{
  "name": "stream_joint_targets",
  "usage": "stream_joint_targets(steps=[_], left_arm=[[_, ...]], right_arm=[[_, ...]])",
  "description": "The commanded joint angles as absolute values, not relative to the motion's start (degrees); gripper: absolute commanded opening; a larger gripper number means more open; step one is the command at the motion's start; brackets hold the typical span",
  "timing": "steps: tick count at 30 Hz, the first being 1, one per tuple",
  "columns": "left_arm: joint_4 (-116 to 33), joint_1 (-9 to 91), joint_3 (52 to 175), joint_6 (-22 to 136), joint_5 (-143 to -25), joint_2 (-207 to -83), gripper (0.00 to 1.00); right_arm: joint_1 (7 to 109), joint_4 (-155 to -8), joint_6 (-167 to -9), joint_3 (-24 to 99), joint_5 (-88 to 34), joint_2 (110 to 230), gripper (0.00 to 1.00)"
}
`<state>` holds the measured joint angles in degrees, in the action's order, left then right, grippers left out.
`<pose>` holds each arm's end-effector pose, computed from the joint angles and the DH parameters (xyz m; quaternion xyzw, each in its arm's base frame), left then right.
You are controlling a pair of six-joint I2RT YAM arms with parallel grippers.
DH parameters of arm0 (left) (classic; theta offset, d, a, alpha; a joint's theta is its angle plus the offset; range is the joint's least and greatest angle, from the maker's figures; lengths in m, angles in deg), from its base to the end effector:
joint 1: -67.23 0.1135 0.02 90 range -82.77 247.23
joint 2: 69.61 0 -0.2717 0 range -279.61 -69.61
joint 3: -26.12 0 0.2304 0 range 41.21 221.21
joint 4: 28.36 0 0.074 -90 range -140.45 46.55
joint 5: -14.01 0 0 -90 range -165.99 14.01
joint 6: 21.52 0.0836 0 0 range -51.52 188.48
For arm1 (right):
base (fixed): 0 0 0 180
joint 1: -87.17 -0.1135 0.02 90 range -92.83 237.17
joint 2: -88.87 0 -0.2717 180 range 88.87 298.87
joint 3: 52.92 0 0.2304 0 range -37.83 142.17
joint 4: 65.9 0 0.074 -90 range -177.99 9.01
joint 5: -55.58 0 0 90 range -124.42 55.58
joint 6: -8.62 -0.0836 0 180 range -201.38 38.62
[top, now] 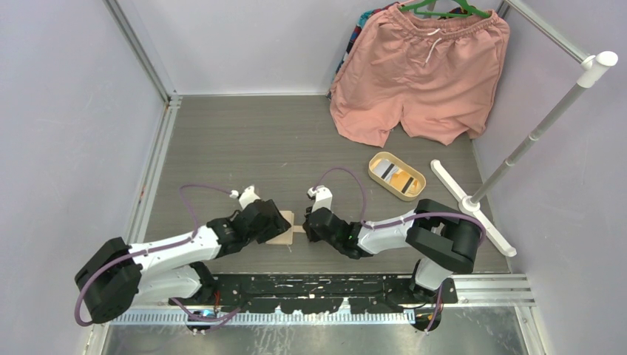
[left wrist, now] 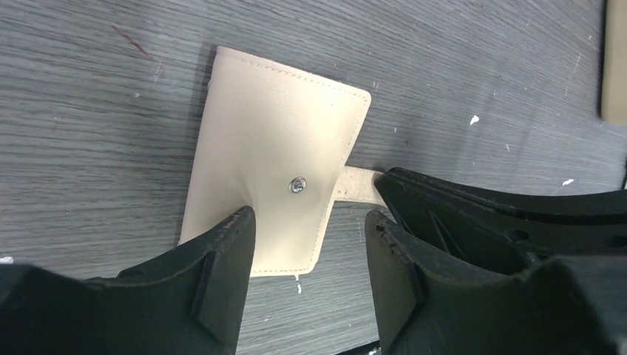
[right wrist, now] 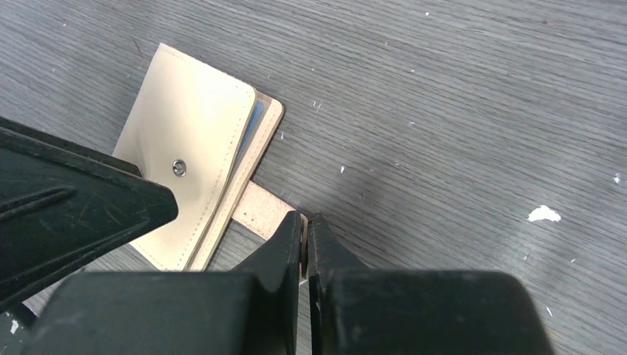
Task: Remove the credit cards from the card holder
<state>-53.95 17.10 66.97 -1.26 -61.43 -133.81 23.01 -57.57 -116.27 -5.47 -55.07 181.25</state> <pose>0.1540 -0.1516 0.1500 -0.2020 0.9078 -0.2416 0.2770 0.1645 0.2721 0.1315 -0.1441 0.8707 0.2323 0.4087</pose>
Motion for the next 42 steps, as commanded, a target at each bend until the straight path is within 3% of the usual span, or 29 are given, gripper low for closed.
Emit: stream_joint_targets(steps=[1, 14, 25, 42], left_arm=[[-48.4, 17.6, 63.4, -1.0, -58.3, -131.2, 0.56], [-59.6, 17.6, 65.9, 13.4, -59.6, -127.7, 0.47], [-69.9, 17.7, 67.5, 13.2, -53.9, -120.5, 0.50], [-61.9, 17.9, 67.6, 11.3, -62.5, -133.8, 0.47]], right_arm=[[23.0, -57.7, -116.9, -5.3, -54.1, 179.5, 0.01], [23.0, -58.3, -117.0, -4.0, -53.7, 180.4, 0.01], [23.1, -58.3, -117.1, -3.9, -53.1, 181.0, 0.01], [23.1, -58.8, -117.2, -5.5, -53.8, 179.2, 0.01]])
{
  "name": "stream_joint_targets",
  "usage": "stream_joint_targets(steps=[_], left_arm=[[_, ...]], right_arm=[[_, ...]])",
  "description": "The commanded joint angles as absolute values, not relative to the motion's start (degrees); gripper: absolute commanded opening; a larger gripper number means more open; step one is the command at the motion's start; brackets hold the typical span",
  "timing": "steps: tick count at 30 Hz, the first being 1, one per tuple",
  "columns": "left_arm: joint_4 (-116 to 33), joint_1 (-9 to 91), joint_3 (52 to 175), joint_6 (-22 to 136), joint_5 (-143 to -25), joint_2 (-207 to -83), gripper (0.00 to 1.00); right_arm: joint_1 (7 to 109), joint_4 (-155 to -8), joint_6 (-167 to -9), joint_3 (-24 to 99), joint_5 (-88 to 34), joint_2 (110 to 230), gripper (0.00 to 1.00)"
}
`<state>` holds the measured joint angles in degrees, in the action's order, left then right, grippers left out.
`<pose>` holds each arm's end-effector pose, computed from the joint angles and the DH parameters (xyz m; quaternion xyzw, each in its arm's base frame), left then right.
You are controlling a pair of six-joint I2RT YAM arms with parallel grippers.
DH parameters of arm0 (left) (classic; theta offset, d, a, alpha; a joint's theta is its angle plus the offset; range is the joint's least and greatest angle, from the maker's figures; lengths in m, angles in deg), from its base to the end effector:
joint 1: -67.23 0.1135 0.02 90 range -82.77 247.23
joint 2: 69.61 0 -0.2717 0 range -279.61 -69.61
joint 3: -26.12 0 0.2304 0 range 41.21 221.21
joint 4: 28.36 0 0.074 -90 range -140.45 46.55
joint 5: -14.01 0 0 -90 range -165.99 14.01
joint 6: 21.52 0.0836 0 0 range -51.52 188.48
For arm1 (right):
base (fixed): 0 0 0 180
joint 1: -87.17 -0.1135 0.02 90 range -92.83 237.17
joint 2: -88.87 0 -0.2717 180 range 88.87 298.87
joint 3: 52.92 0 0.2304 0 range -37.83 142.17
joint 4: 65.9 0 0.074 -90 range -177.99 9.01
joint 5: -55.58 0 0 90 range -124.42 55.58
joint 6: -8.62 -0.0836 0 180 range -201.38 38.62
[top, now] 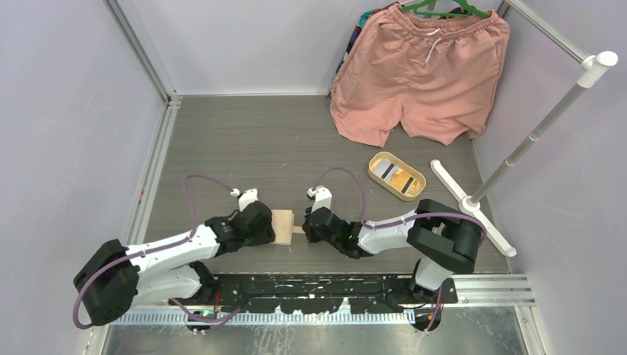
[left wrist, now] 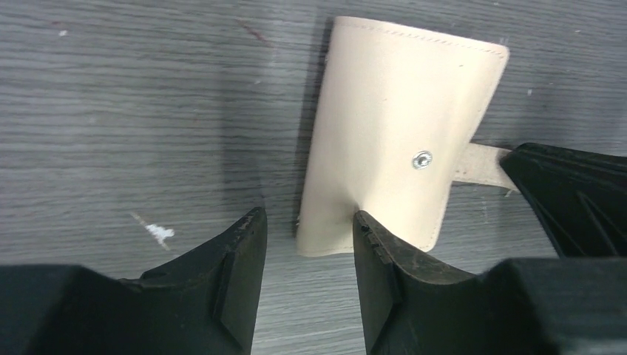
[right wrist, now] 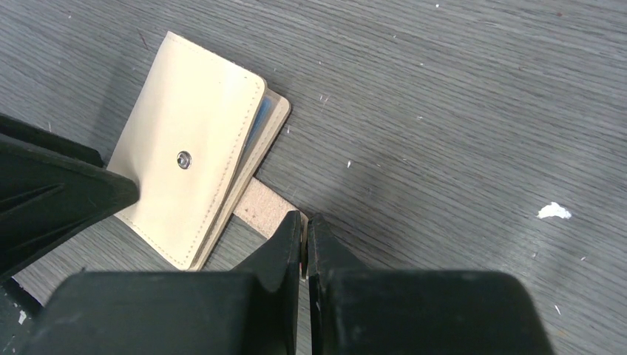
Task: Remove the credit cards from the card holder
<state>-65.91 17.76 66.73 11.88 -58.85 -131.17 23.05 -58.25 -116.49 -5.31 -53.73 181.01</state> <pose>0.1397 -0.1255 0.1388 -0.0995 0.9474 -0.1282 0.2760 0.1631 0.2729 0.1317 -0.1483 0.8725 0.2386 0.3999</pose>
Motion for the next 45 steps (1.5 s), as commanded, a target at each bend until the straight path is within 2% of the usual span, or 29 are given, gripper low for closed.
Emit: stream_joint_targets(steps=[1, 8, 11, 19, 24, 34, 45], left_arm=[[-60.6, 17.9, 67.6, 11.2, -63.8, -134.5, 0.48], [-51.5, 17.8, 64.8, 7.8, -68.9, -136.4, 0.48], [-52.7, 17.8, 64.7, 7.6, -68.5, -135.1, 0.44], [-60.5, 17.9, 64.8, 7.3, -62.8, -124.6, 0.20], [-59.1, 18.0, 63.5, 6.8, -64.1, -125.9, 0.01], [-60.1, 18.1, 65.4, 8.6, -63.3, -129.4, 0.00], [-59.8, 18.0, 64.2, 8.2, -62.8, -130.1, 0.00]], right_arm=[[23.1, -58.6, -117.3, -5.4, -53.7, 179.3, 0.01], [23.0, -57.6, -117.8, -5.7, -53.5, 180.0, 0.01], [23.1, -57.6, -117.8, -6.1, -53.4, 179.8, 0.01], [23.0, -57.3, -117.6, -6.3, -53.3, 179.4, 0.01], [23.1, -59.1, -116.7, -5.3, -52.4, 177.8, 0.01], [22.9, -69.0, -114.4, 2.8, -49.6, 171.9, 0.01], [22.8, -67.1, -115.4, 9.5, -43.2, 183.3, 0.01]])
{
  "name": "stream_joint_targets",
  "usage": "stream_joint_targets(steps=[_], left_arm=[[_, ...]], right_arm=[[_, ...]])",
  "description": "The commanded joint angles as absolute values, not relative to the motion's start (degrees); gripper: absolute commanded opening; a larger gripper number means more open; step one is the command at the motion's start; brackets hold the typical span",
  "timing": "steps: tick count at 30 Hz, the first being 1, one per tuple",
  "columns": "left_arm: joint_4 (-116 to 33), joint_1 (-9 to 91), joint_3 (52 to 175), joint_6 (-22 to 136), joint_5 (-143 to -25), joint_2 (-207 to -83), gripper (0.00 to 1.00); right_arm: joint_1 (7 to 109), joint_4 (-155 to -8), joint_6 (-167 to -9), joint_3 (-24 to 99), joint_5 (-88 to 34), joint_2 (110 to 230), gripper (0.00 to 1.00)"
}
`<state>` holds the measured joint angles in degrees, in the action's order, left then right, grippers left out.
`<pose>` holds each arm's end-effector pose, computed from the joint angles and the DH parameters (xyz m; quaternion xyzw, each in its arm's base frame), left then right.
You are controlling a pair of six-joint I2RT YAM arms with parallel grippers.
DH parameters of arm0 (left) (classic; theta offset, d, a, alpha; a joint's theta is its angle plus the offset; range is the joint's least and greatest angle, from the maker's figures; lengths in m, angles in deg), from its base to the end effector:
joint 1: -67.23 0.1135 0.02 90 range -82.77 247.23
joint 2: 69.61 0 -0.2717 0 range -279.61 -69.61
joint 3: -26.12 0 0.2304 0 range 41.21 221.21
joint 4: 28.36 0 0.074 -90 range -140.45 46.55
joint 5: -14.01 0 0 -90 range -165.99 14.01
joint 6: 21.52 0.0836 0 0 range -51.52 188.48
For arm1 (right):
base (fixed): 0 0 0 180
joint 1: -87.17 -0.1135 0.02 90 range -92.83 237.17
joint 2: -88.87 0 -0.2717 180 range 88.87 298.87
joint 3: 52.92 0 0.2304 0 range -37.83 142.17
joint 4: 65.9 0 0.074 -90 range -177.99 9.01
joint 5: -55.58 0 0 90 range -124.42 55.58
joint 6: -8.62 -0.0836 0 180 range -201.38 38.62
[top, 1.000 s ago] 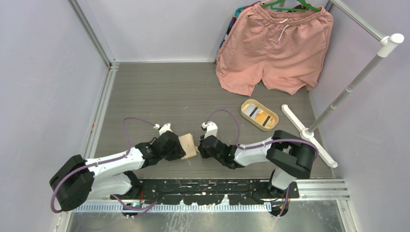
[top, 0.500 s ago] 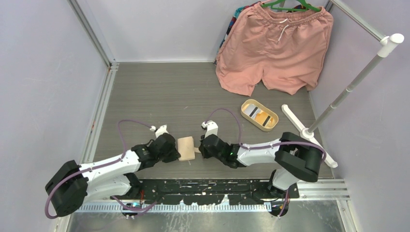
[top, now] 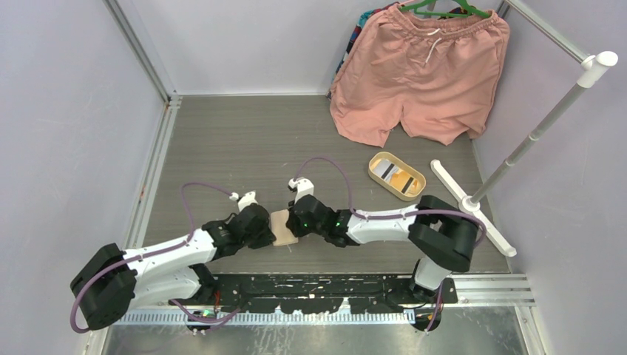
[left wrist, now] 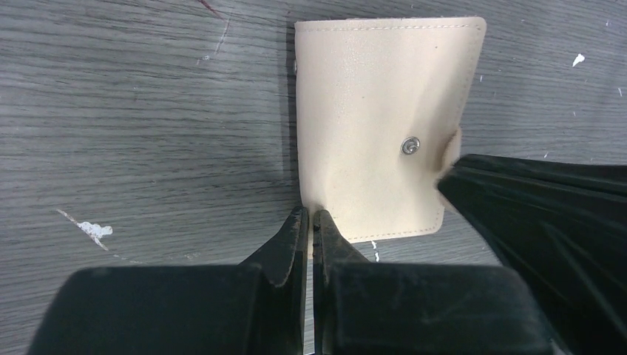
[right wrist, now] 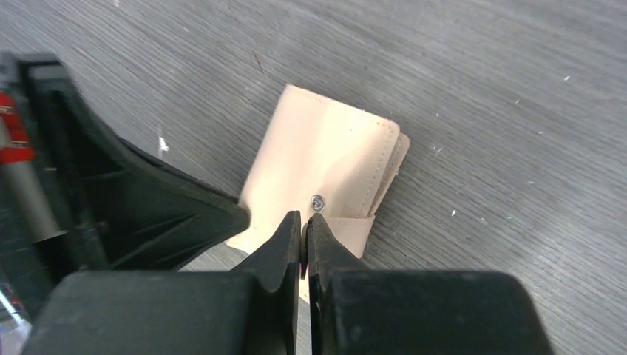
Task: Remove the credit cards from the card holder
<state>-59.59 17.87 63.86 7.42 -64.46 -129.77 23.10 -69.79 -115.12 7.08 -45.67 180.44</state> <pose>0.1366 -0.1334 0.1357 -0.1275 0.9372 -0.2004 0.2554 0.1681 0.3084 0.1740 -0.1881 0.8655 0.2864 0.3654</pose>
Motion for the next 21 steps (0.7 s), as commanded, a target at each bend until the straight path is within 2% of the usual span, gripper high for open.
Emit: stream_joint_targets(steps=[1, 7, 10, 11, 15, 21], left_arm=[[-59.9, 18.0, 64.2, 8.2, -62.7, -130.0, 0.00], [-60.8, 18.0, 64.2, 8.6, -62.3, -129.1, 0.00], [-61.0, 18.0, 64.3, 8.8, -62.3, -129.0, 0.00], [-61.1, 18.0, 64.3, 8.9, -62.4, -129.0, 0.00], [-61.1, 17.9, 64.6, 9.1, -62.4, -129.3, 0.00], [-61.4, 18.0, 65.0, 9.5, -62.5, -129.8, 0.00]], right_arm=[[22.8, -66.8, -115.6, 9.7, -43.1, 184.1, 0.01], [22.8, -66.1, -116.2, 10.8, -43.9, 187.0, 0.01], [22.8, -66.3, -116.2, 11.3, -44.4, 187.7, 0.13], [22.8, -66.5, -116.1, 11.6, -44.4, 187.9, 0.13], [22.9, -66.7, -116.2, 12.3, -45.2, 188.2, 0.14], [22.9, -66.7, -115.6, 12.5, -48.6, 186.7, 0.10]])
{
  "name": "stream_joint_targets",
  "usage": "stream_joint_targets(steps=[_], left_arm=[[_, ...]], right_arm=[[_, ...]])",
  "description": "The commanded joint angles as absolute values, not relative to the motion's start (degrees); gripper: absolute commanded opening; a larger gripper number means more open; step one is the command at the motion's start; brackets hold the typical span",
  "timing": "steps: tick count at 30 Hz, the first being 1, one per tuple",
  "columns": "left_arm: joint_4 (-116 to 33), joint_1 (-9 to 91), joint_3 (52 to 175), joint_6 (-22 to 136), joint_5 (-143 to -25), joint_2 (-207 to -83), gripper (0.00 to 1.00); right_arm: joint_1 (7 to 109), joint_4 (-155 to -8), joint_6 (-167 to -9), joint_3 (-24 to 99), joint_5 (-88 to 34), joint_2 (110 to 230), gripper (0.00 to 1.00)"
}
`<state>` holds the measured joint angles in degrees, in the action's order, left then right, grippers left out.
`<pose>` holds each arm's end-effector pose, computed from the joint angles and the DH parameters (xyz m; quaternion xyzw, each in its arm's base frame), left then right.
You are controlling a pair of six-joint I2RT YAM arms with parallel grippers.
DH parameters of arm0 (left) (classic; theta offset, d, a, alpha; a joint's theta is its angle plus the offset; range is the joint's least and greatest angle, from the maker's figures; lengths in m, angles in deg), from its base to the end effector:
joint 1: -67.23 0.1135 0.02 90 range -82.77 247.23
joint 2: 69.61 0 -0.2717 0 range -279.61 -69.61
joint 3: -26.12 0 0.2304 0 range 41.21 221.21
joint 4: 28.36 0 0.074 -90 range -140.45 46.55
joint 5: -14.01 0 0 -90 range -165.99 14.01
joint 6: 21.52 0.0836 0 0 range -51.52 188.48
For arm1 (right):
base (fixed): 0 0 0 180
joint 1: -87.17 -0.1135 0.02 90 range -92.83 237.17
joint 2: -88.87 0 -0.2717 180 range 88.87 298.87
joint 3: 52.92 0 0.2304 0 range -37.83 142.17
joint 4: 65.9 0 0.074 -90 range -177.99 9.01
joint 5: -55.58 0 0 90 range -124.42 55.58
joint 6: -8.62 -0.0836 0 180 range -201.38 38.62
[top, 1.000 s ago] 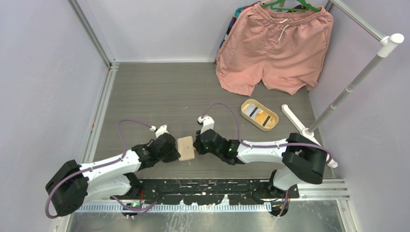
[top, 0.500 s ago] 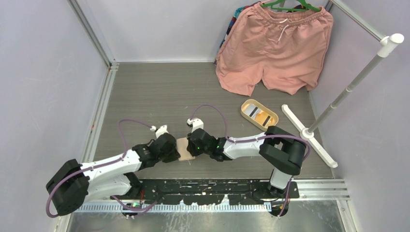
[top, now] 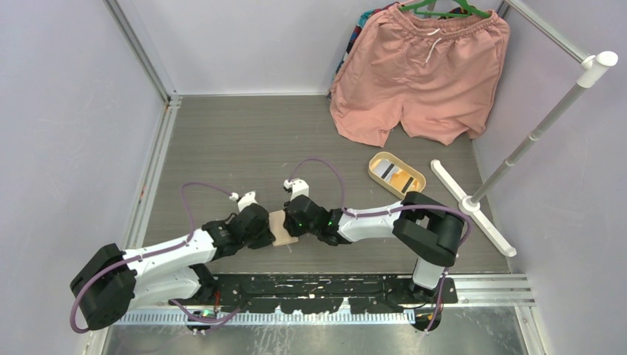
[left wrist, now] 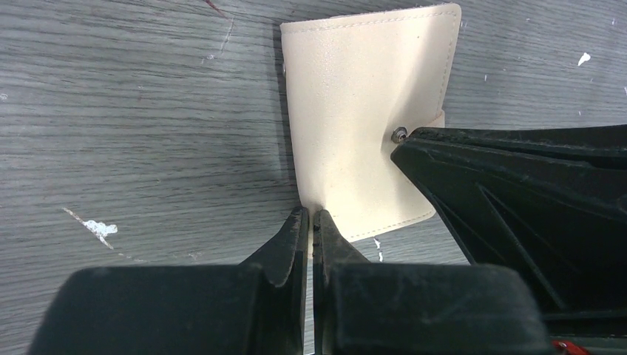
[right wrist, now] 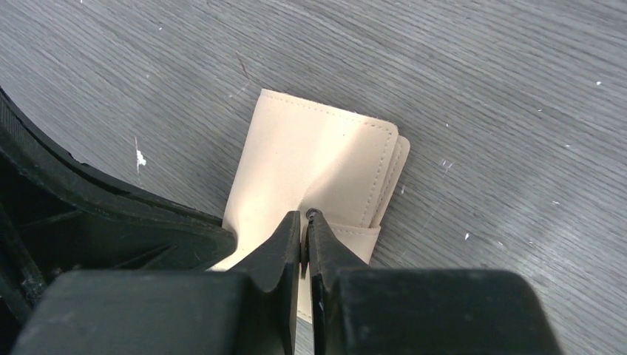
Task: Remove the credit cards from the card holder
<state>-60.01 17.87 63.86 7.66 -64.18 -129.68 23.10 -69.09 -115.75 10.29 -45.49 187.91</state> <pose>0.1362 -0.1324 0.1354 -0.1261 0.9381 -0.1962 0.2562 0.1765 0.3264 0.1487 -0.1901 0.8791 0.2675 0.3457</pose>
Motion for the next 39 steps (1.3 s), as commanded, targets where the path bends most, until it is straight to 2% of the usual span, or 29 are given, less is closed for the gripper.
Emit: stream_joint_targets(steps=[1, 21, 28, 32, 34, 39], left_arm=[[-61.4, 18.0, 65.0, 9.6, -62.5, -130.0, 0.00], [-61.2, 18.0, 65.6, 10.1, -63.2, -131.9, 0.00], [-61.2, 18.0, 65.2, 10.0, -63.1, -131.9, 0.00], [-61.2, 18.0, 65.2, 9.9, -63.2, -131.9, 0.00], [-61.3, 18.0, 65.2, 10.0, -63.2, -132.0, 0.00], [-61.3, 18.0, 65.4, 10.0, -63.2, -132.3, 0.00]], right_arm=[[22.9, -66.8, -115.4, 12.6, -49.2, 186.4, 0.10], [22.8, -67.2, -113.0, 14.7, -51.8, 189.0, 0.06], [22.9, -67.2, -113.4, 14.6, -51.0, 190.5, 0.16], [22.8, -67.2, -113.5, 14.8, -50.8, 190.7, 0.35], [22.8, -67.5, -113.5, 15.0, -50.8, 190.4, 0.41], [22.8, -68.6, -113.1, 15.5, -51.0, 188.7, 0.43]])
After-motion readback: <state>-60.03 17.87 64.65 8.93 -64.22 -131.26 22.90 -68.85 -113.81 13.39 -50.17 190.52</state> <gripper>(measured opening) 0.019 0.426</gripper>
